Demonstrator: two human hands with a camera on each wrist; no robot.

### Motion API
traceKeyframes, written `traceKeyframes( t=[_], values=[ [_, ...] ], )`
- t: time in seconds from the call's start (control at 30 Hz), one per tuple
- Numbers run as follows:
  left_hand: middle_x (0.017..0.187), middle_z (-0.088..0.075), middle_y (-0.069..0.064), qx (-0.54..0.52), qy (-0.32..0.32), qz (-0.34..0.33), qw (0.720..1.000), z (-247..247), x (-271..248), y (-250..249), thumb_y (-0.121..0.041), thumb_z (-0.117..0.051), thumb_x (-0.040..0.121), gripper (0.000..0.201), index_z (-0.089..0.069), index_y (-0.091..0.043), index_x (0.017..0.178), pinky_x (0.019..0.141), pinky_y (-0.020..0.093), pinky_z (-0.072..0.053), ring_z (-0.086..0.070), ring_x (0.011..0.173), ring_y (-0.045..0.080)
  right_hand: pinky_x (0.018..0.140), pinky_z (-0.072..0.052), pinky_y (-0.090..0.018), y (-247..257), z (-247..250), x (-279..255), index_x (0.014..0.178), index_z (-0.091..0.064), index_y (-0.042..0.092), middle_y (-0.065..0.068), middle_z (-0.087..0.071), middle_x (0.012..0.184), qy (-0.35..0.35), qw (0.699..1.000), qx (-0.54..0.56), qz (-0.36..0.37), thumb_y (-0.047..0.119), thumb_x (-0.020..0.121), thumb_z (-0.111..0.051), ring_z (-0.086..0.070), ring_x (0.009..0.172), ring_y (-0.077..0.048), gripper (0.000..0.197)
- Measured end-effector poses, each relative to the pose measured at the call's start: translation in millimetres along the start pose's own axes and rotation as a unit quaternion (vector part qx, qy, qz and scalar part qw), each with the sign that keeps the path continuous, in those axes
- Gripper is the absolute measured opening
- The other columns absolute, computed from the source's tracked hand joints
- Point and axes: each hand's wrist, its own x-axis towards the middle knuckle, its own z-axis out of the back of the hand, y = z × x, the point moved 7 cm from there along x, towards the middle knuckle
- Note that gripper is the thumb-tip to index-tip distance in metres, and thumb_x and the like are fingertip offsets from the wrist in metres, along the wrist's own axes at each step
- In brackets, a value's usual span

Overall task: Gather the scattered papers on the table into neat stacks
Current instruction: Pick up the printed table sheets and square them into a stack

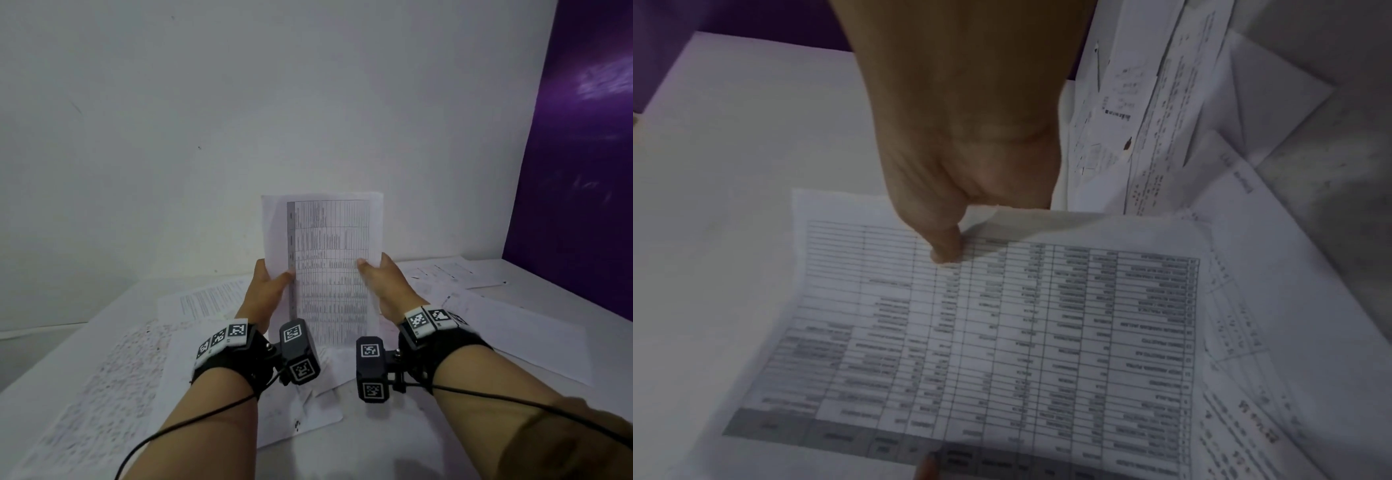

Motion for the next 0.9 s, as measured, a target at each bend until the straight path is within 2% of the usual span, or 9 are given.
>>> traceKeyframes(
  t=[0.07,0.17,0.3,0.4,0.53,0.67,0.77,0.83,0.9],
  values=[
    [0.124,-0.059,0.008,0.025,-0.004,0.005,1.000,1,3,5,-0.023,-0.060,0.089,0.039,-0.044,-0.016,0.124,0.099,0.052,-0.048,-0.058,0.113,0.029,0.093,-0.046,-0.029,4,-1,-1,0.135,-0.050,0.012,-0.003,-0.061,0.128,0.008,1.000,-0.003,0.017,0.017,0.098,-0.051,-0.057,0.116,-0.020,0.037],
    [0.120,-0.060,0.008,0.034,-0.046,-0.011,0.998,9,5,4,-0.021,-0.057,0.090,0.033,-0.048,-0.014,0.120,0.097,0.051,-0.049,-0.058,0.110,0.030,0.095,-0.048,-0.031,7,-2,-2,0.134,-0.052,0.013,-0.003,-0.062,0.126,0.004,0.999,0.000,0.036,0.020,0.097,-0.053,-0.058,0.115,-0.021,0.037],
    [0.117,-0.058,0.008,0.032,-0.060,0.009,0.998,15,-2,11,-0.016,-0.054,0.091,0.034,-0.046,-0.012,0.123,0.099,0.048,-0.048,-0.057,0.110,0.030,0.107,-0.043,-0.039,-9,-15,-8,0.136,-0.051,0.011,-0.005,-0.058,0.133,0.072,0.995,-0.063,-0.011,0.015,0.100,-0.047,-0.055,0.122,-0.024,0.037],
    [0.122,-0.056,0.009,0.058,-0.028,0.043,0.997,16,-4,19,-0.006,-0.050,0.087,0.044,-0.041,-0.010,0.131,0.102,0.050,-0.045,-0.054,0.116,0.031,0.108,-0.042,-0.045,-18,-17,-9,0.134,-0.053,0.008,-0.009,-0.058,0.132,0.071,0.993,-0.077,-0.050,0.007,0.100,-0.045,-0.055,0.122,-0.028,0.035],
    [0.119,-0.056,0.012,0.086,-0.033,0.036,0.995,36,1,8,-0.002,-0.046,0.083,0.042,-0.043,-0.010,0.125,0.097,0.049,-0.048,-0.056,0.110,0.034,0.108,-0.040,-0.038,0,-29,-9,0.134,-0.053,0.008,-0.008,-0.057,0.133,0.061,0.991,-0.112,-0.033,0.005,0.098,-0.045,-0.053,0.122,-0.026,0.036],
    [0.119,-0.060,0.015,0.105,-0.090,0.026,0.990,85,8,-7,-0.005,-0.048,0.082,0.042,-0.046,-0.012,0.123,0.094,0.049,-0.051,-0.060,0.104,0.034,0.107,-0.041,-0.035,22,-71,-17,0.134,-0.053,0.009,-0.006,-0.056,0.134,0.102,0.986,-0.129,0.003,0.003,0.097,-0.044,-0.053,0.122,-0.025,0.038],
    [0.121,-0.062,0.013,0.137,-0.133,0.028,0.981,135,6,-8,-0.007,-0.046,0.085,0.050,-0.043,-0.016,0.134,0.090,0.040,-0.049,-0.061,0.107,0.035,0.097,-0.046,-0.032,23,-115,-26,0.131,-0.054,0.007,-0.006,-0.058,0.129,0.130,0.985,-0.111,-0.006,0.004,0.098,-0.045,-0.056,0.117,-0.025,0.034],
    [0.121,-0.062,0.011,0.157,-0.157,0.031,0.974,170,1,-6,-0.007,-0.046,0.087,0.054,-0.038,-0.019,0.140,0.087,0.035,-0.047,-0.061,0.108,0.033,0.089,-0.048,-0.030,20,-148,-38,0.119,-0.058,0.009,-0.006,-0.060,0.119,0.155,0.983,-0.101,-0.011,0.003,0.098,-0.044,-0.058,0.106,-0.022,0.027],
    [0.123,-0.061,0.011,0.178,-0.187,0.038,0.965,205,-8,-4,-0.007,-0.046,0.088,0.056,-0.036,-0.018,0.142,0.091,0.033,-0.046,-0.060,0.111,0.032,0.078,-0.048,-0.024,16,-182,-52,0.107,-0.058,0.016,-0.003,-0.060,0.109,0.181,0.978,-0.101,-0.014,0.002,0.097,-0.043,-0.058,0.094,-0.017,0.024]
  ],
)
